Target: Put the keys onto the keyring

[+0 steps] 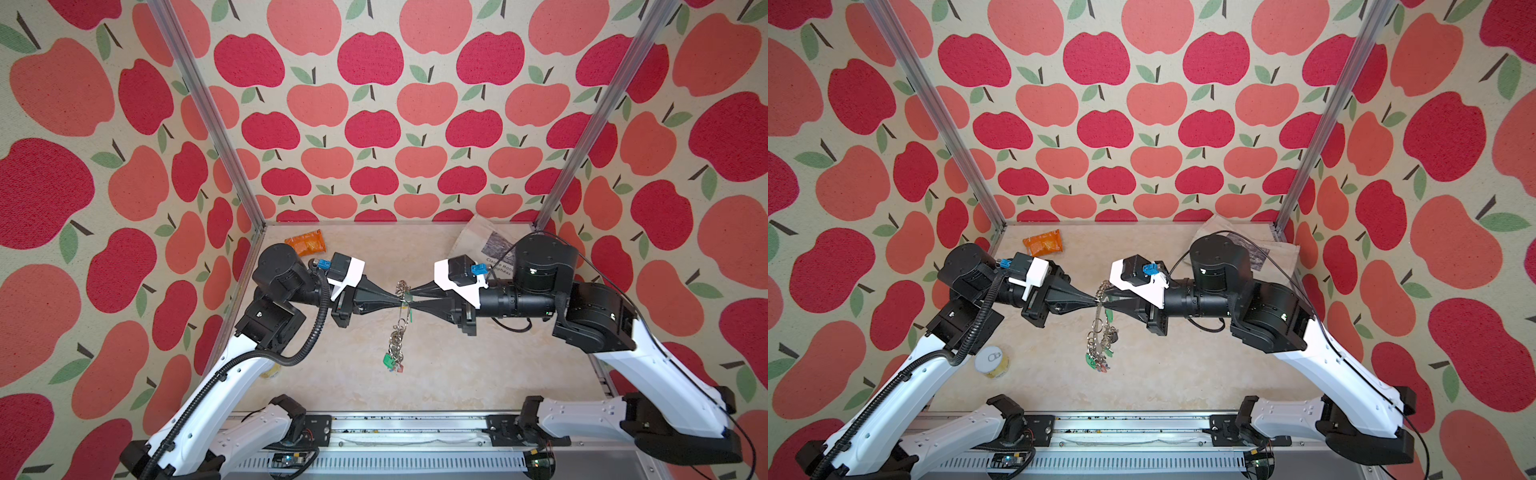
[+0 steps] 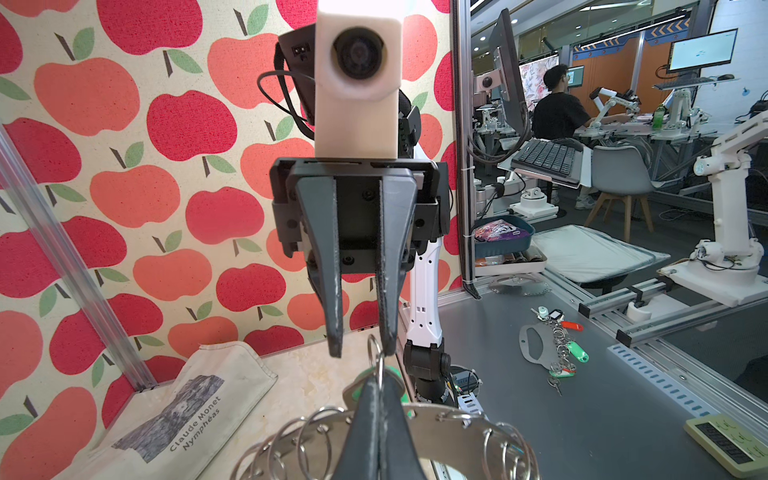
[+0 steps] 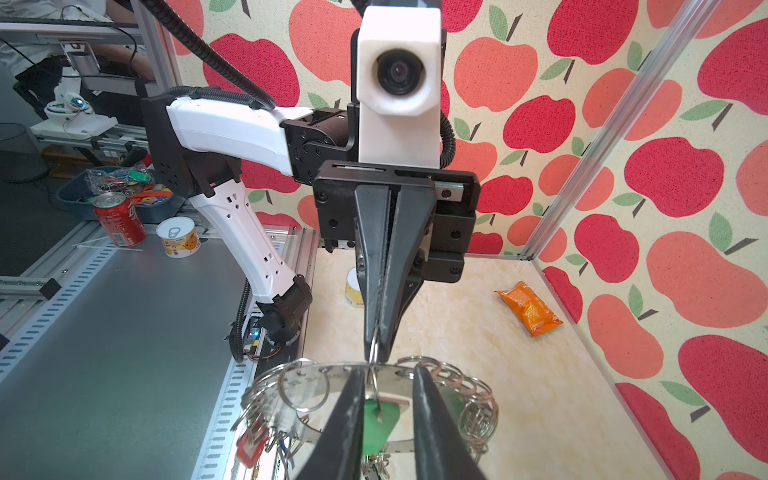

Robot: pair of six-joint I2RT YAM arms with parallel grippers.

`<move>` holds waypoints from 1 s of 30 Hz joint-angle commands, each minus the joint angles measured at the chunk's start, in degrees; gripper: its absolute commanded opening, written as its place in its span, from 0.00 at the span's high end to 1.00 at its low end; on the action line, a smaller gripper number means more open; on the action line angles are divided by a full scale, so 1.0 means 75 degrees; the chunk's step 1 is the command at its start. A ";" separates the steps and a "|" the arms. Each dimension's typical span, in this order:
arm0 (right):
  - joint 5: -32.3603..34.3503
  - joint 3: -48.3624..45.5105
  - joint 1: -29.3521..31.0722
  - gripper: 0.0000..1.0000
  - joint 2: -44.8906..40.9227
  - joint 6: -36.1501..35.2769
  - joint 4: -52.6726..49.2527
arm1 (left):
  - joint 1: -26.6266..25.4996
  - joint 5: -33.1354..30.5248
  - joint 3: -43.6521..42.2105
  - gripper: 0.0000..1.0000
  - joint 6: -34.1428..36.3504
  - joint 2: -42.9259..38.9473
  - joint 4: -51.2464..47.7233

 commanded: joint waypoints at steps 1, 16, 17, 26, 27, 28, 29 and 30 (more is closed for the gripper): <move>0.0001 0.0206 0.0000 0.71 -0.0052 0.0056 0.0002 | 0.0055 0.0206 -0.0041 1.00 -0.0174 -0.0155 0.0515; -0.0273 0.0258 0.0008 0.87 -0.0007 -0.0072 -0.0297 | 0.0120 0.0276 -0.0039 1.00 -0.0379 -0.0167 0.0711; -0.0267 0.0257 0.0009 0.88 -0.0015 -0.0073 -0.0298 | 0.0114 0.0276 -0.0042 1.00 -0.0390 -0.0167 0.0726; -0.0234 0.0221 0.0008 1.00 -0.0046 -0.0057 -0.0304 | 0.0126 0.0288 -0.0036 1.00 -0.0391 -0.0167 0.0728; -0.0236 0.0222 0.0006 1.00 -0.0033 -0.0067 -0.0307 | 0.0134 0.0288 -0.0033 1.00 -0.0386 -0.0161 0.0720; -0.0260 0.0245 0.0009 1.00 -0.0019 -0.0071 -0.0320 | 0.0126 0.0300 -0.0023 1.00 -0.0384 -0.0156 0.0714; -0.0290 0.0266 0.0003 1.00 0.0001 -0.0090 -0.0342 | 0.0133 0.0311 -0.0004 1.00 -0.0385 -0.0144 0.0687; -0.0302 0.0301 0.0008 1.00 0.0027 -0.0107 -0.0375 | 0.0130 0.0323 0.0027 1.00 -0.0346 -0.0135 0.0616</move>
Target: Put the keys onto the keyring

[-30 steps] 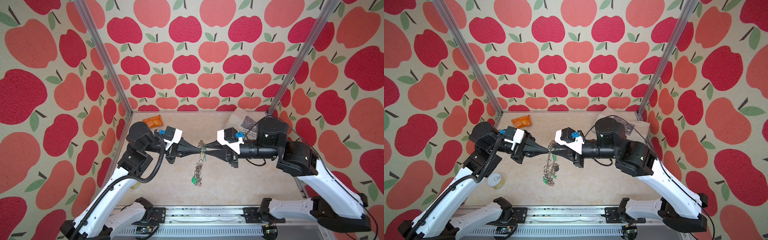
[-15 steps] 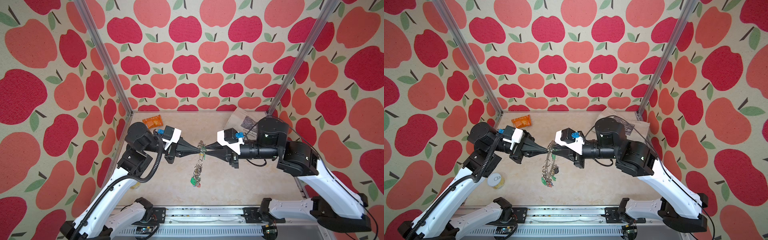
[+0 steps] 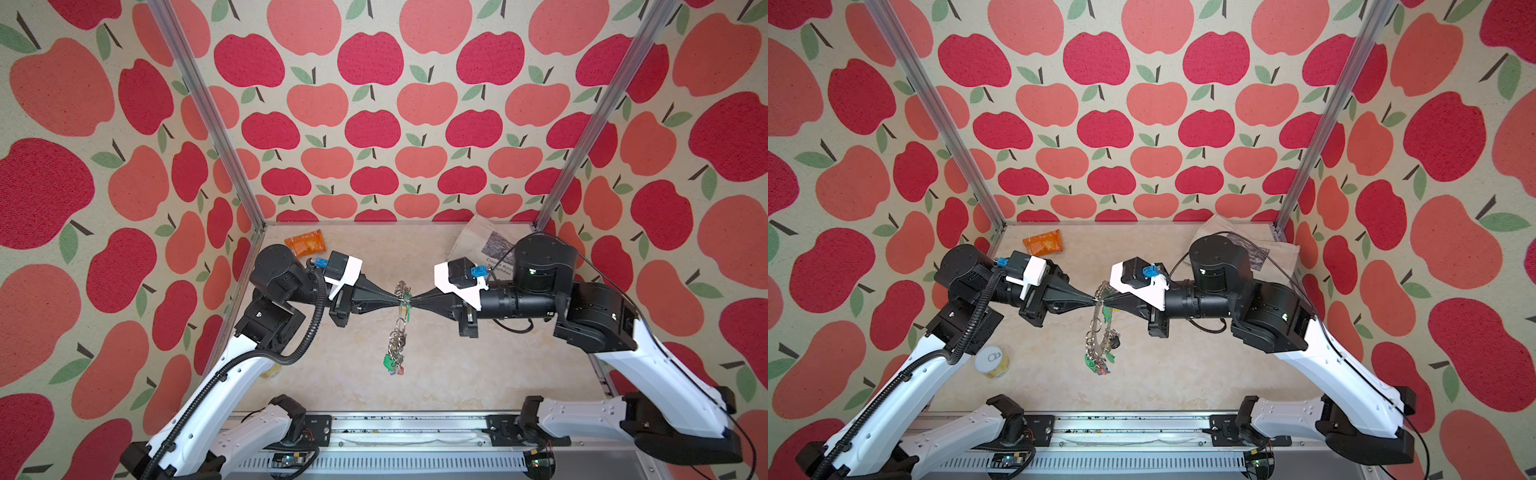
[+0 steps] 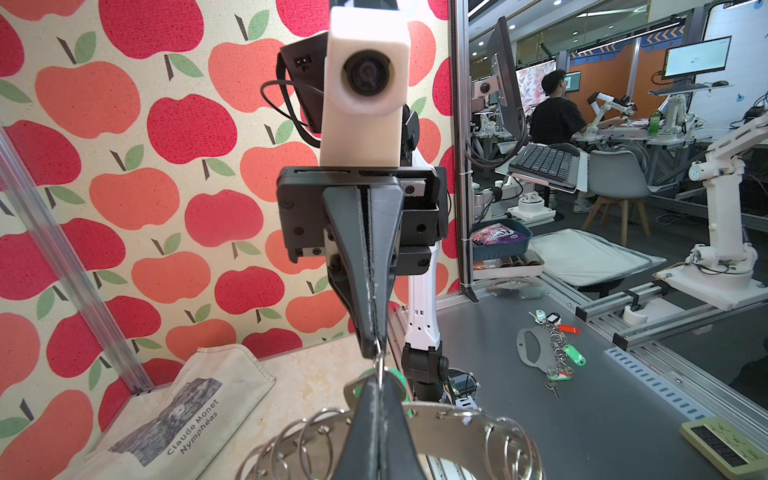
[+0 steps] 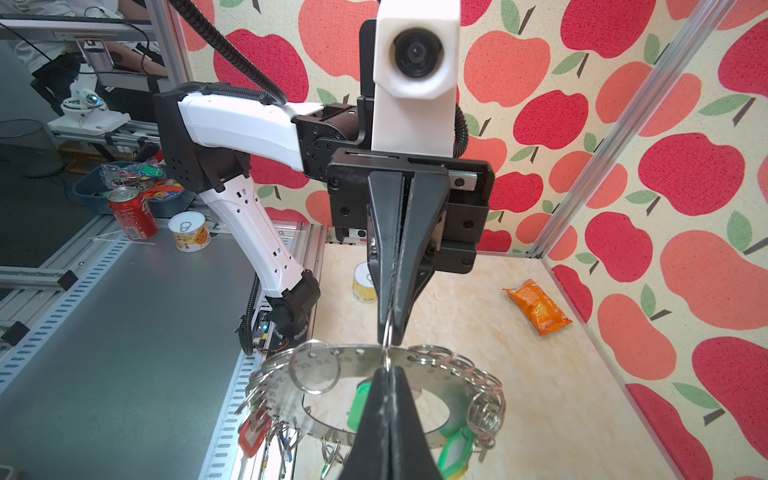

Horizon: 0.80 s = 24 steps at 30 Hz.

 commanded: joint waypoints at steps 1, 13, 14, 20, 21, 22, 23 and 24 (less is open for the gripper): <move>-0.0146 0.0280 0.0008 1.00 0.0046 -0.0067 -0.0186 | 0.0027 0.0227 0.0091 1.00 -0.0006 -0.0108 0.0239; -0.0257 0.0579 0.0008 1.00 0.0241 -0.0165 -0.0297 | -0.0080 0.0277 0.0309 1.00 0.0449 -0.0065 -0.0433; -0.0249 0.0614 0.0007 1.00 0.0253 -0.0168 -0.0308 | -0.0074 0.0277 0.0320 1.00 0.0458 -0.0059 -0.0437; -0.0232 0.0708 0.0003 1.00 0.0324 -0.0196 -0.0308 | -0.0114 0.0290 0.0368 1.00 0.0559 -0.0044 -0.0562; -0.0228 0.0716 0.0009 1.00 0.0327 -0.0203 -0.0302 | -0.0121 0.0287 0.0368 1.00 0.0584 -0.0026 -0.0580; -0.0236 0.0721 0.0009 1.00 0.0324 -0.0200 -0.0305 | -0.0130 0.0283 0.0368 1.00 0.0595 -0.0027 -0.0576; -0.0238 0.0732 0.0006 1.00 0.0319 -0.0204 -0.0291 | -0.0138 0.0280 0.0380 1.00 0.0594 -0.0023 -0.0593; -0.0244 0.0744 0.0009 1.00 0.0335 -0.0202 -0.0288 | -0.0132 0.0287 0.0390 1.00 0.0606 -0.0026 -0.0600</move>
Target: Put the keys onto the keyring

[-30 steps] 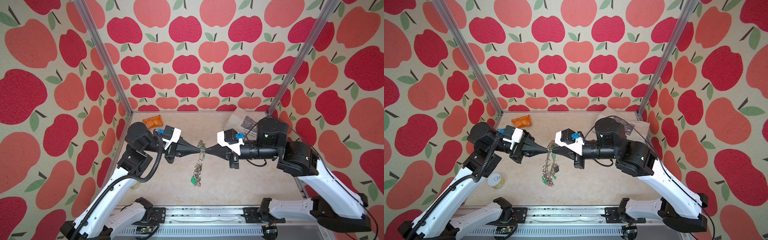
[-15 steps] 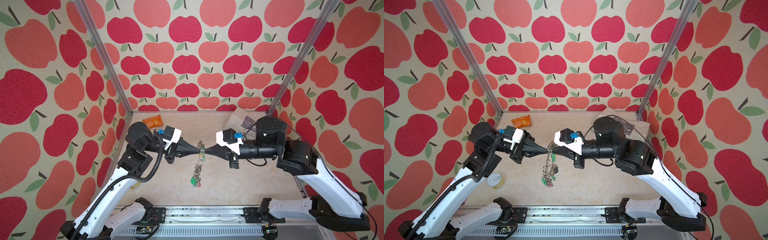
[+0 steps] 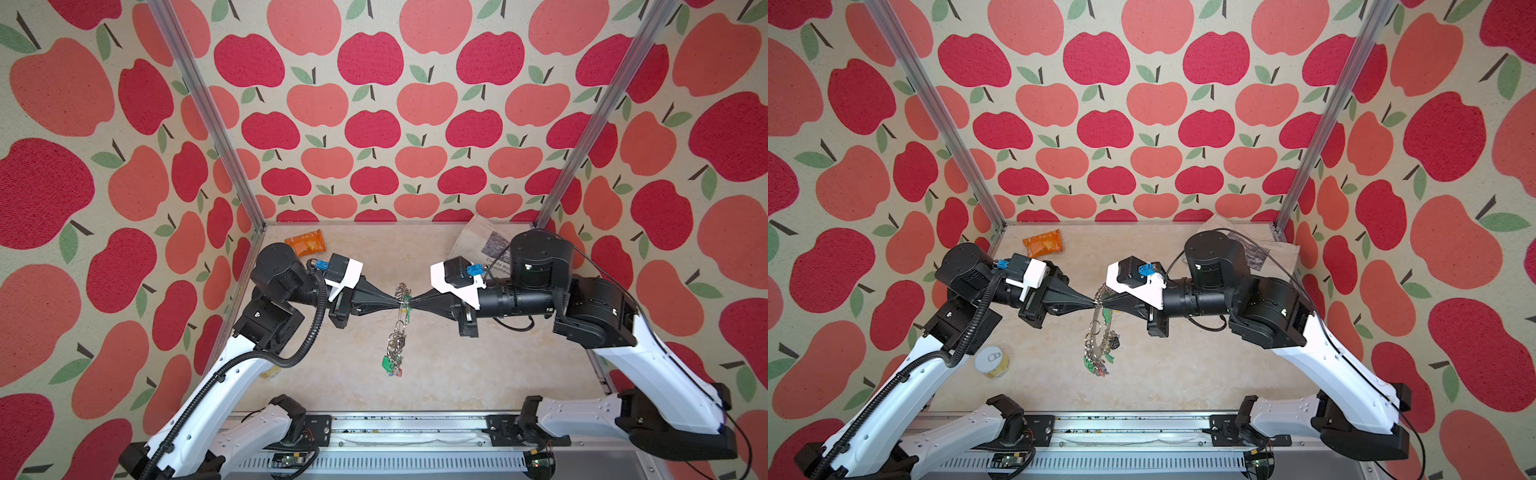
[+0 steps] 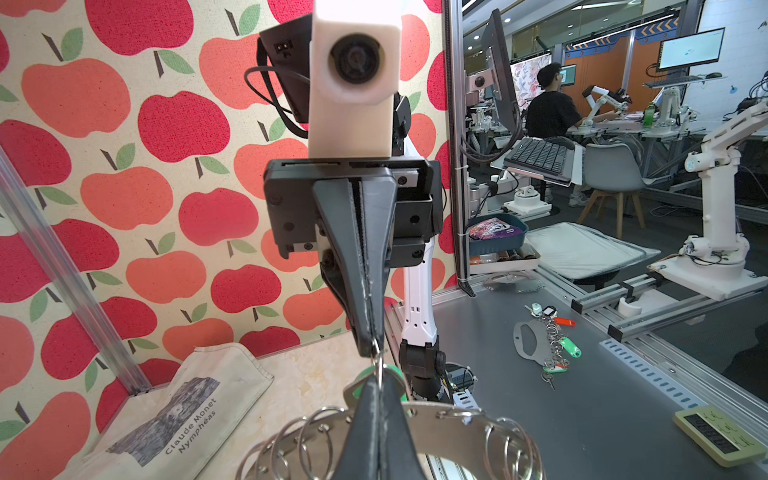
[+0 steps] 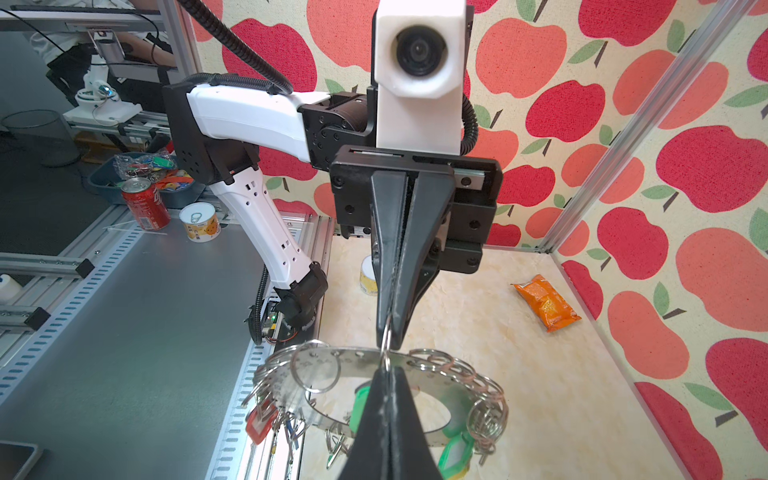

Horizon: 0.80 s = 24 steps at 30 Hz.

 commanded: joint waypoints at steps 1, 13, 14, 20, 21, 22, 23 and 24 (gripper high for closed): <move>-0.0085 0.0271 0.0009 1.00 0.0062 -0.0090 0.0195 | -0.0091 0.0207 0.0278 1.00 0.0175 -0.0012 -0.0106; -0.0149 0.0359 0.0012 1.00 0.0130 -0.0078 0.0268 | -0.0230 0.0160 0.0337 1.00 0.0489 0.0008 -0.0487; -0.0154 0.0348 0.0015 1.00 0.0144 -0.0078 0.0269 | -0.0242 0.0151 0.0342 1.00 0.0536 0.0015 -0.0538; -0.0173 0.0372 0.0020 1.00 0.0202 -0.0065 0.0314 | -0.0296 0.0149 0.0351 1.00 0.0631 0.0011 -0.0658; -0.0170 0.0372 0.0020 1.00 0.0203 -0.0065 0.0316 | -0.0307 0.0149 0.0354 1.00 0.0644 0.0003 -0.0675; -0.0155 0.0372 0.0014 1.00 0.0203 -0.0067 0.0322 | -0.0312 0.0148 0.0365 1.00 0.0654 0.0012 -0.0688; -0.0159 0.0366 0.0014 1.00 0.0203 -0.0065 0.0344 | -0.0324 0.0148 0.0366 1.00 0.0667 0.0007 -0.0696; -0.0150 0.0371 0.0011 1.00 0.0210 -0.0066 0.0350 | -0.0323 0.0146 0.0366 1.00 0.0673 0.0012 -0.0707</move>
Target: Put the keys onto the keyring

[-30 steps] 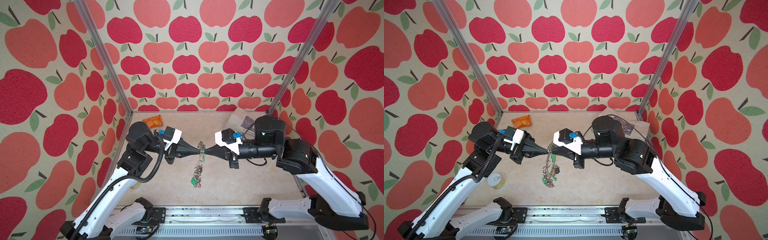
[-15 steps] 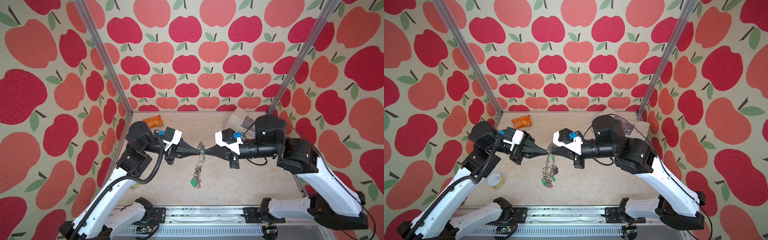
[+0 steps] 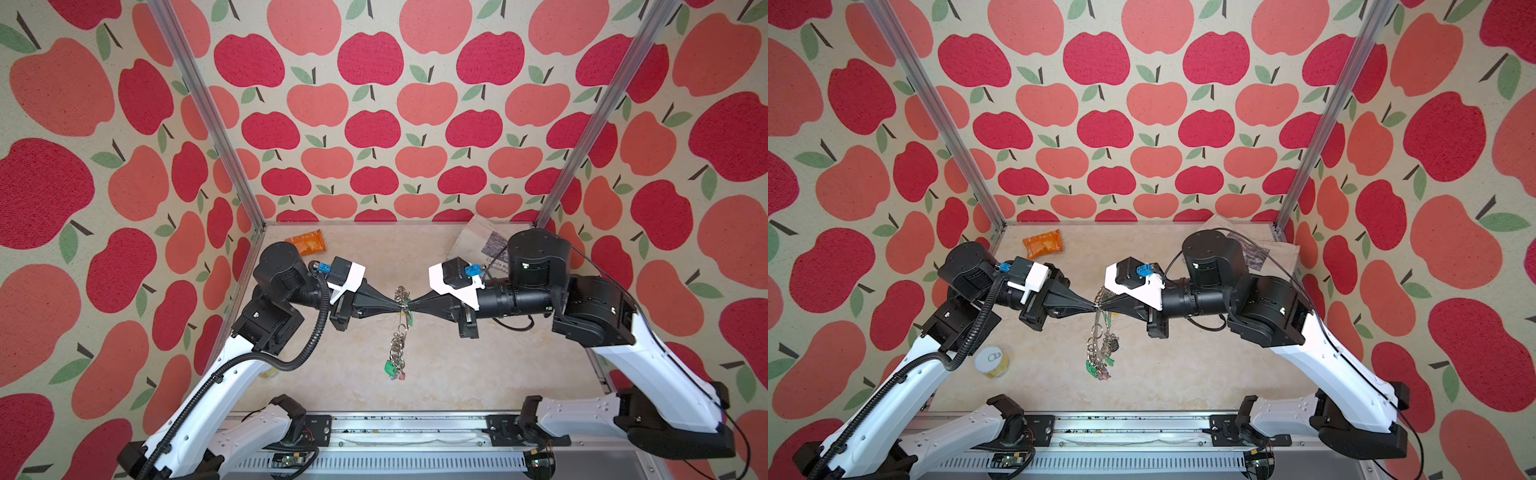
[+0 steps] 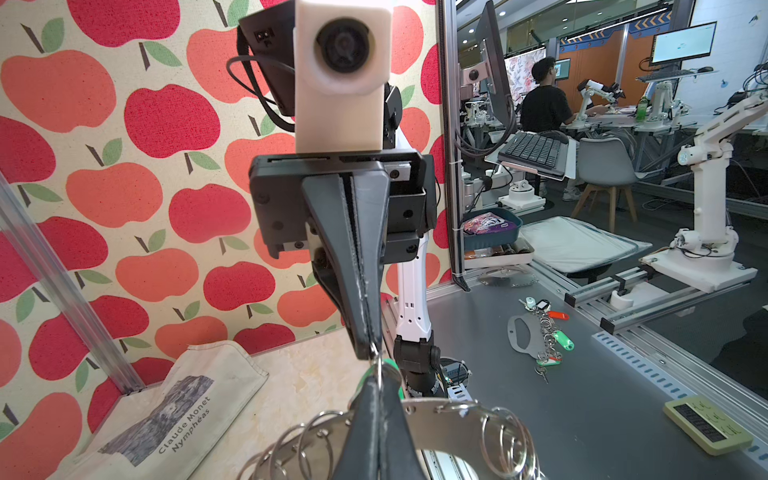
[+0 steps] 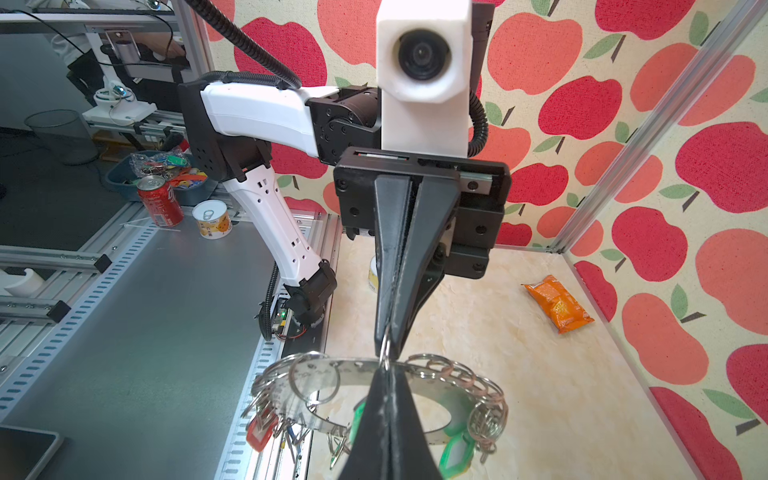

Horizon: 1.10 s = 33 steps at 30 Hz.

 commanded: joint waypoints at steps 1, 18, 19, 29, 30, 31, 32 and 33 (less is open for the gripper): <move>0.0032 0.0272 0.0020 1.00 0.0121 -0.0053 0.0482 | -0.0165 0.0157 0.0217 1.00 0.0207 -0.0007 -0.0090; 0.0129 0.0329 0.0052 1.00 0.0186 -0.0057 0.0532 | -0.0281 0.0119 0.0299 1.00 0.0443 0.0021 -0.0382; 0.0143 0.0346 0.0055 1.00 0.0197 -0.0049 0.0521 | -0.0291 0.0116 0.0310 1.00 0.0469 0.0023 -0.0411; 0.0169 0.0468 0.0060 1.00 0.0302 -0.0059 0.0436 | -0.0415 -0.0023 0.0504 1.00 0.1009 0.0097 -0.1173; 0.0173 0.0475 0.0064 1.00 0.0300 -0.0061 0.0418 | -0.0425 -0.0031 0.0522 1.00 0.1057 0.0097 -0.1219; 0.0176 0.0485 0.0061 1.00 0.0306 -0.0059 0.0408 | -0.0442 -0.0036 0.0529 1.00 0.1068 0.0097 -0.1232; 0.0180 0.0492 0.0067 1.00 0.0324 -0.0059 0.0401 | -0.0444 -0.0036 0.0534 1.00 0.1070 0.0097 -0.1243; 0.0178 0.0493 0.0058 1.00 0.0328 -0.0062 0.0390 | -0.0435 -0.0036 0.0551 1.00 0.1108 0.0108 -0.1276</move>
